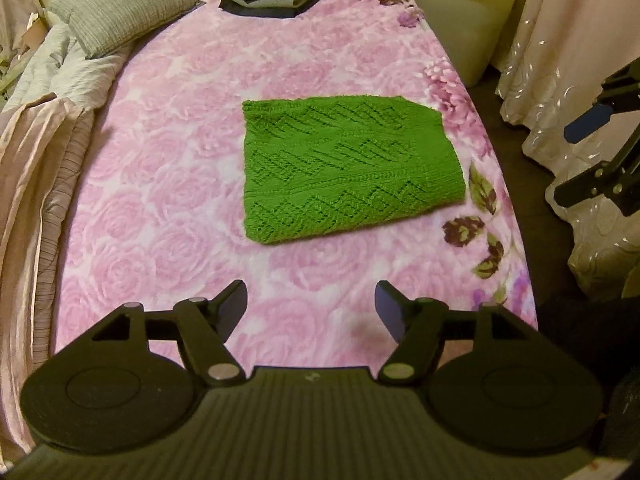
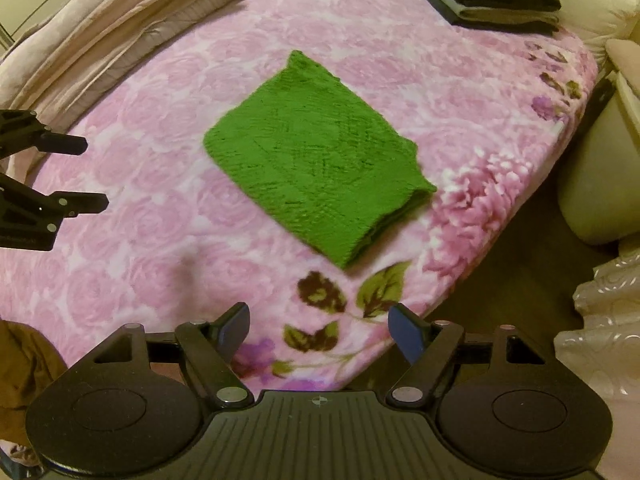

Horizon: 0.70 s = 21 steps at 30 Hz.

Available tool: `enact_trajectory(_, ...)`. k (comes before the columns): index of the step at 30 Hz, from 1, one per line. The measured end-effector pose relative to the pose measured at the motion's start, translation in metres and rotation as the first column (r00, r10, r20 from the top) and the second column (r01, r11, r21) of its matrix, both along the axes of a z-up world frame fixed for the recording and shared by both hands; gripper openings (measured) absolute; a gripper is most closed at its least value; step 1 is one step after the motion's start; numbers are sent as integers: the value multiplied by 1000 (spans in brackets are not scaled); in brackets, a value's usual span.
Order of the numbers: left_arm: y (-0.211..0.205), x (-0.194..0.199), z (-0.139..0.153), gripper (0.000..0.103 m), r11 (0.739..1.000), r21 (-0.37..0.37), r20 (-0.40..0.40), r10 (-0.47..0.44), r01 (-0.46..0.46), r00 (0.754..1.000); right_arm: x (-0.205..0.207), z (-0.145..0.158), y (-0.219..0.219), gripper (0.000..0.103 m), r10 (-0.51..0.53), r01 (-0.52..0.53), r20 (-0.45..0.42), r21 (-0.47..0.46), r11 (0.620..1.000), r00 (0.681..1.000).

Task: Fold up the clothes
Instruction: 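Release the vest and smooth the folded bundle flat with both grippers, then grasp the folded green vest at one end with both grippers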

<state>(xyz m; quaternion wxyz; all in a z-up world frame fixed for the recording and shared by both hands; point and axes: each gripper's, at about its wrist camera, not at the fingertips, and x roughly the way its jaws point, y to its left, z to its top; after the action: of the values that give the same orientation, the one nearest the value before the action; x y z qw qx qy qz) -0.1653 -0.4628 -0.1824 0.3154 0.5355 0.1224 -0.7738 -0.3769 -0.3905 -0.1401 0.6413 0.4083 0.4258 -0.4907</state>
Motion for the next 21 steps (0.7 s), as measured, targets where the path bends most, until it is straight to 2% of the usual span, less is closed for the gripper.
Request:
enact_trajectory(9, 4, 8, 2, 69, 999, -36, -14, -34, 34, 999, 8, 1, 3, 73, 2, -3, -25, -10, 1000, 1000)
enact_trajectory(11, 6, 7, 1, 73, 995, -67, -12, -79, 78, 997, 8, 1, 1, 73, 10, -10, -30, -14, 1000, 999)
enact_trajectory(13, 9, 4, -1, 77, 980, -126, -3, -158, 157, 987, 11, 0, -1, 73, 35, -37, -42, -37, 999, 999)
enact_trajectory(15, 9, -1, -10, 78, 952, -180, 35, -246, 248, 969, 20, 0, -1, 73, 124, -131, -84, -96, 987, 989)
enact_trajectory(17, 6, -7, -25, 78, 922, -207, 84, -316, 327, 945, 37, -6, 1, 73, 266, -294, -181, -149, 944, 947)
enact_trajectory(19, 2, -14, -45, 78, 885, -231, 132, -383, 405, 914, 54, -24, 3, 73, 392, -449, -284, -175, 876, 875)
enact_trajectory(21, -4, -19, -70, 78, 848, -250, 172, -435, 466, 884, 64, -51, 2, 73, 460, -543, -354, -184, 819, 814)
